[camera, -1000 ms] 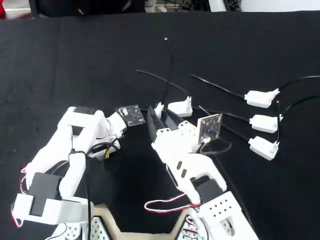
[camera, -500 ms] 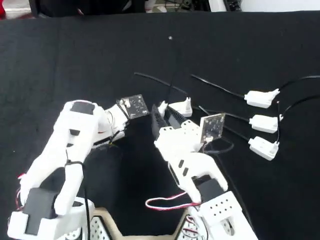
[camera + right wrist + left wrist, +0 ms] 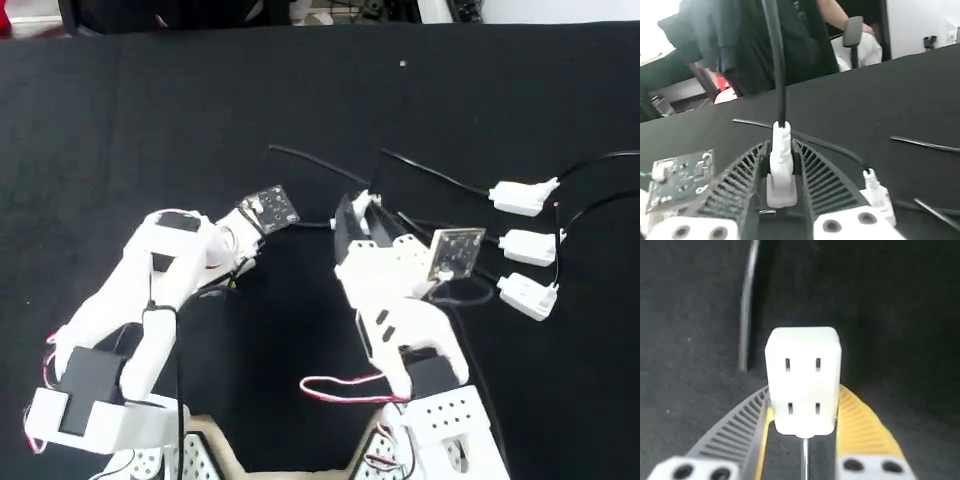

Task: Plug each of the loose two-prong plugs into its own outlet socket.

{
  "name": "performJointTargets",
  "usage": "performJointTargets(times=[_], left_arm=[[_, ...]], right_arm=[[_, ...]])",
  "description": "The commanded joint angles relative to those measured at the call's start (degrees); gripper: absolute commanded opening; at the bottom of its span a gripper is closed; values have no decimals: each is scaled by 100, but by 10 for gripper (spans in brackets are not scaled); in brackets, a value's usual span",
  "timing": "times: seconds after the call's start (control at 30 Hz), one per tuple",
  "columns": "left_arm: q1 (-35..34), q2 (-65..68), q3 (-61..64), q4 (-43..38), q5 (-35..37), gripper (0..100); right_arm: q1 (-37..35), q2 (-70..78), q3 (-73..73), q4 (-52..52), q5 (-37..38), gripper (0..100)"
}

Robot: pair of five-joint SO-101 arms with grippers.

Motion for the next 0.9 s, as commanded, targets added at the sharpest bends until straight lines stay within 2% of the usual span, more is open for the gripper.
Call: performJointTargets(times=[0.0, 0.13, 0.23, 0.3, 0.43, 0.57, 0.73, 0.87], left_arm=[[277, -9, -382, 360, 53, 41], [312, 79, -374, 387, 53, 70], [277, 79, -400, 545, 141, 223], [233, -9, -400, 580, 193, 287], [171, -633, -409, 607, 633, 302], [-136, -1925, -356, 1125, 1011, 300], [-1059, -3771, 101, 1793, 1767, 300], [-2088, -5046, 1262, 1618, 2277, 300]], right_arm=[[158, -75, -409, 0, 26, 12], [220, -75, -409, 0, 18, 12], [220, -75, -409, 0, 18, 12], [229, -75, -409, -18, 18, 12], [237, -84, -391, -26, 26, 12], [202, -84, -374, -26, 26, 12], [-308, -75, -277, -53, 70, 12], [-659, 4, -4, -888, 202, 12]])
